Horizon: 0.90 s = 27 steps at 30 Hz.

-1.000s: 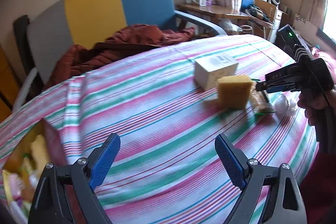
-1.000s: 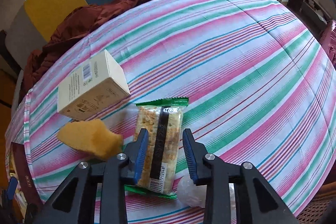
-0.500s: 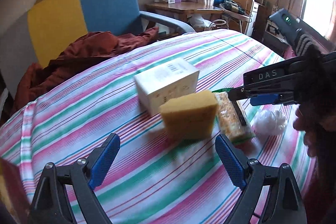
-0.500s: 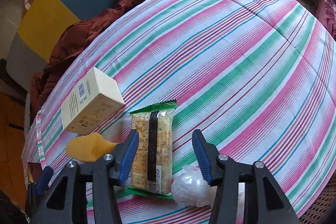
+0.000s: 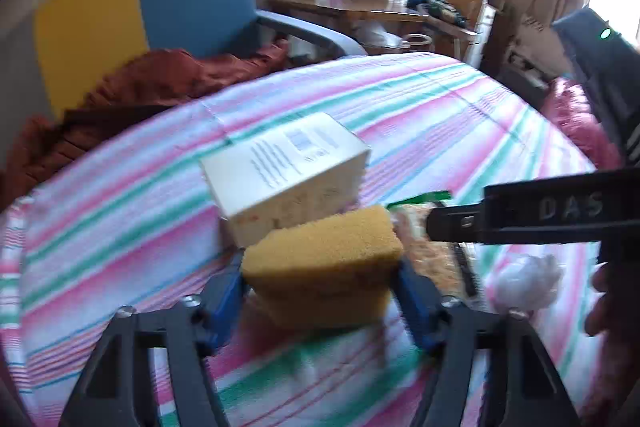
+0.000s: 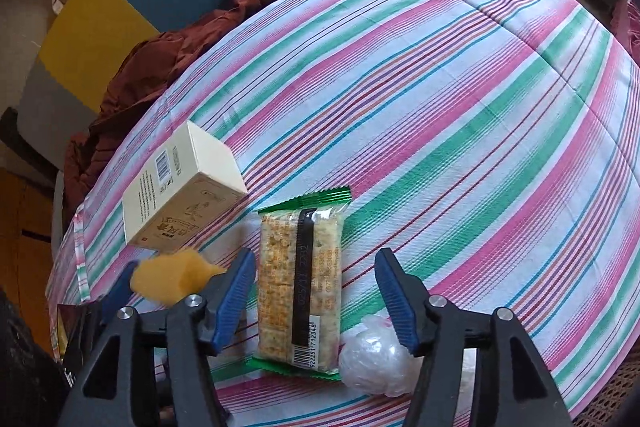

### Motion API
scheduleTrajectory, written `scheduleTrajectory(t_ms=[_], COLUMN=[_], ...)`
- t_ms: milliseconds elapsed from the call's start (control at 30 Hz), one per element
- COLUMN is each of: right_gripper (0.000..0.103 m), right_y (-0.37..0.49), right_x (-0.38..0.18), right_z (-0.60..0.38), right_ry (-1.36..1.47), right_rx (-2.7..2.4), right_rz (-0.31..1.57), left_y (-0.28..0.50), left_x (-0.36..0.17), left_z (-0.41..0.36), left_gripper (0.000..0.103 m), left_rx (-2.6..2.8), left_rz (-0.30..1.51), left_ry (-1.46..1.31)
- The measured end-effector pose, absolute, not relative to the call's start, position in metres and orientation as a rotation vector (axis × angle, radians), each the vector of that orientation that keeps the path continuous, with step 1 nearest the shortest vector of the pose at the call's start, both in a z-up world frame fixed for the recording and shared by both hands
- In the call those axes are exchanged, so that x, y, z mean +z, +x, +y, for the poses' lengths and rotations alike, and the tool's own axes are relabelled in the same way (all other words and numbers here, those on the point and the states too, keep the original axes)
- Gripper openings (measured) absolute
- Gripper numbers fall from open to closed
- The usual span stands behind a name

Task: Organize objects
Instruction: 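Grasp the green-wrapped cracker packet with the right tool while the left tool grasps the yellow sponge, then carry both items over the gold tray and open both tools to release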

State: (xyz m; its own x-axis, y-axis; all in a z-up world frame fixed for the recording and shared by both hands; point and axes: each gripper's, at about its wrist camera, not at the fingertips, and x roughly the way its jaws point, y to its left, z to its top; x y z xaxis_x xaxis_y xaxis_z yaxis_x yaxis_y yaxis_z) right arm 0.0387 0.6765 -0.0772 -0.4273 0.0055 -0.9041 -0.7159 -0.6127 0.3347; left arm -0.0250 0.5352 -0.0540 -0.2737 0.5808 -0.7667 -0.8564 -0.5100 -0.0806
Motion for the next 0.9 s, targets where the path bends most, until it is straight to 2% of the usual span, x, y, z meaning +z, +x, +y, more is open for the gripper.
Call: scheduleTrajectory(t_ms=[167, 233, 300, 367, 433, 633, 900], right_gripper=[0.076, 0.081, 0.081, 0.073, 0.051, 0.047, 0.047], right_y=[0.024, 0.020, 0.014, 0.011, 0.011, 0.014, 0.006], right_x=[-0.086, -0.086, -0.087, -0.088, -0.086, -0.081, -0.067], right_z=[0.660, 0.649, 0.636, 0.627, 0.623, 0.617, 0.587], right_ry=[-1.428, -1.471, -1.512, -1.532, -1.527, -1.512, -1.483], right_rx=[2.109, 2.124, 2.134, 2.136, 2.135, 2.189, 2.340], right_rz=[0.927, 0.825, 0.688, 0.585, 0.524, 0.564, 0.462], left_y=[-0.024, -0.023, -0.021, -0.018, -0.013, -0.007, 0.000], left_x=[-0.050, -0.048, -0.044, -0.039, -0.033, -0.021, -0.003], left_z=[0.508, 0.492, 0.472, 0.453, 0.431, 0.375, 0.313], left_gripper=[0.063, 0.062, 0.062, 0.062, 0.063, 0.063, 0.063], left_rx=[1.942, 1.961, 1.990, 2.016, 2.044, 2.120, 2.234], left_rz=[0.406, 0.390, 0.382, 0.367, 0.348, 0.306, 0.295], left_ry=[-0.943, -0.948, -0.945, -0.941, -0.928, -0.938, -0.910])
